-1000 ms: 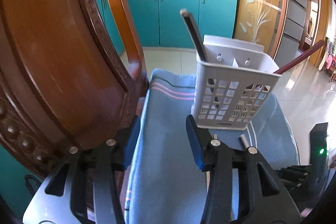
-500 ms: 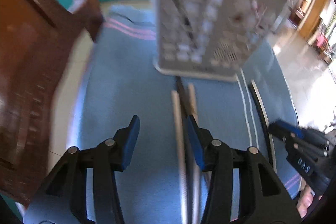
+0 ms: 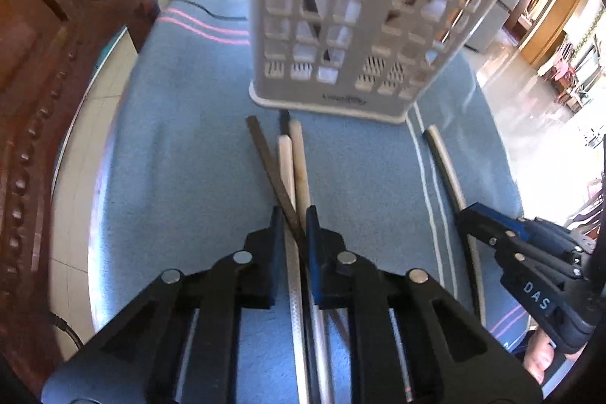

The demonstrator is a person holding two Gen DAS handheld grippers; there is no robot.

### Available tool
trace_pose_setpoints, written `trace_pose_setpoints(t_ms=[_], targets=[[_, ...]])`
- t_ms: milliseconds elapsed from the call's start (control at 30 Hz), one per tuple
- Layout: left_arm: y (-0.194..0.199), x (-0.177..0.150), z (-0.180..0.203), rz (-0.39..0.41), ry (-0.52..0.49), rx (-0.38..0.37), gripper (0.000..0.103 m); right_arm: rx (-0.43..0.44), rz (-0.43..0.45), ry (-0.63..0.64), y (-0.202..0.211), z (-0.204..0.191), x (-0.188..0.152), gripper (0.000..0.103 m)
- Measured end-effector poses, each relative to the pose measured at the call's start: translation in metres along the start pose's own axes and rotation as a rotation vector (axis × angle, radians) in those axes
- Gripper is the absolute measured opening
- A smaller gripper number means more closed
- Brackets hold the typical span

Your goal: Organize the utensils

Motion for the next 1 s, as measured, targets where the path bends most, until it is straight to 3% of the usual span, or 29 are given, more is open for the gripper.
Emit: trace_pose_setpoints(t_ms=[133,267,400,600,867,1000], targets=[[0.016,0.009,-0.004,0.041,-0.011,-0.009,0.011,0.039,0.044,0.026,0.011,-0.012,0.007,0.010],[0.019,0.006,-0.011,0.040,-0.002,0.011,0.011,-0.075,0.026,0.027,0.004,-0.001,0.006,0.010],[0.015,0.003,-0.022,0.026,0.014,0.052,0.013,-0.098,0.002,0.024,-0.007,0.006,0.001,0.011],[0.013,0.009,-0.022,0.013,0.023,0.062,0.023,-0.045,-0.018,0.058,-0.015,-0.013,-0.004,0.013],[0.014,0.006,-0.021,0.014,0.016,0.069,0.024,0.038,0.069,0.044,0.005,-0.024,0.006,0.007],[0.011,0.006,-0.017,0.008,0.012,0.073,0.027,0.005,0.049,0.041,0.002,-0.019,0.007,0.007]])
Point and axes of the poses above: each gripper's, at about its wrist camera, not at the fingertips, and y roughly against the way its jaws point, z to its right, x to its top, the point moved 9 cm from there along -y, roughly the way its jaws point, and after that the axes turned 9 degrees about y, right-handed, at the moved point
